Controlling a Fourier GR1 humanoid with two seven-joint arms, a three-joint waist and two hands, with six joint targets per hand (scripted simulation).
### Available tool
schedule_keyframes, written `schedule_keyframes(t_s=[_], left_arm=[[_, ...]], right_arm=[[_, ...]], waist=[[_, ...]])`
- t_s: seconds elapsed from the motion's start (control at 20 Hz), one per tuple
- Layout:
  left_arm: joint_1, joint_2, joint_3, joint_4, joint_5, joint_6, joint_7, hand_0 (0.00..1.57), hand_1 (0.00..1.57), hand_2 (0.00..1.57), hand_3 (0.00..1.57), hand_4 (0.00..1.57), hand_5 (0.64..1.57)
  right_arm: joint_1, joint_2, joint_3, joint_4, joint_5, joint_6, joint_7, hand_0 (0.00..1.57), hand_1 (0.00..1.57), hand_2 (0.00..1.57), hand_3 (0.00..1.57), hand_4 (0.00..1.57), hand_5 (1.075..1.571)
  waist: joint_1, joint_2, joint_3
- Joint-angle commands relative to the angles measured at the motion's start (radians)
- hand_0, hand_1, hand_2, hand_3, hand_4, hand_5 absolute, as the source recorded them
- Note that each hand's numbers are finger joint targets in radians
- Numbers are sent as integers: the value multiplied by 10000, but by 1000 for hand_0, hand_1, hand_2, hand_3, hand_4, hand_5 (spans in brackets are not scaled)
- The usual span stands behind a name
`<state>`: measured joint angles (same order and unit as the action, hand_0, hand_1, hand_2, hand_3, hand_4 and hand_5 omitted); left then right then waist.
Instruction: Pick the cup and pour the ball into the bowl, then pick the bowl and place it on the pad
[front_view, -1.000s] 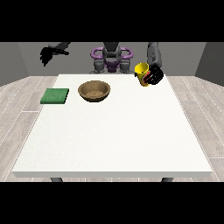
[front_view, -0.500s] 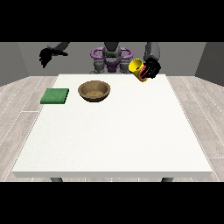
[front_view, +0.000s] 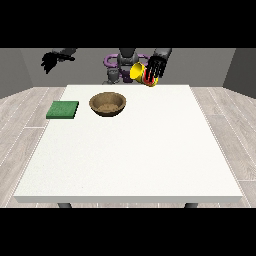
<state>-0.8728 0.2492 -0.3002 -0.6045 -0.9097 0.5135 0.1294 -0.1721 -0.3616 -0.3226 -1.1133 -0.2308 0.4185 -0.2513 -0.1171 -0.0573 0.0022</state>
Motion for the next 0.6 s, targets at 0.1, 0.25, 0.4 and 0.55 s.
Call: schedule_keyframes(t_s=[0.1,0.25,0.4,0.55], left_arm=[[-1143,-835,-1945,316,-2610,-917,1762,1514,1514,1571,1571,1413,1378],[-1106,-1676,-3010,629,-3718,-1542,2257,1482,1482,1571,1571,1571,1204],[-1360,-1664,-3480,738,-4320,-2215,2088,1494,1494,1571,1571,1571,1019],[-1926,-1810,-4660,1213,-5744,-3049,2503,1533,1533,1571,1571,1556,1164]], right_arm=[[-194,-415,-348,779,-135,222,-55,0,0,0,0,0,1571],[-369,-322,-102,678,-55,333,14,0,0,0,0,0,1571],[-89,-201,-157,848,-43,431,-430,0,0,0,0,0,1571],[-367,-64,-28,925,98,277,-484,0,0,0,0,0,1570]], waist=[[99,-264,12],[-55,-369,3],[-224,-157,-5],[-226,-63,9]])
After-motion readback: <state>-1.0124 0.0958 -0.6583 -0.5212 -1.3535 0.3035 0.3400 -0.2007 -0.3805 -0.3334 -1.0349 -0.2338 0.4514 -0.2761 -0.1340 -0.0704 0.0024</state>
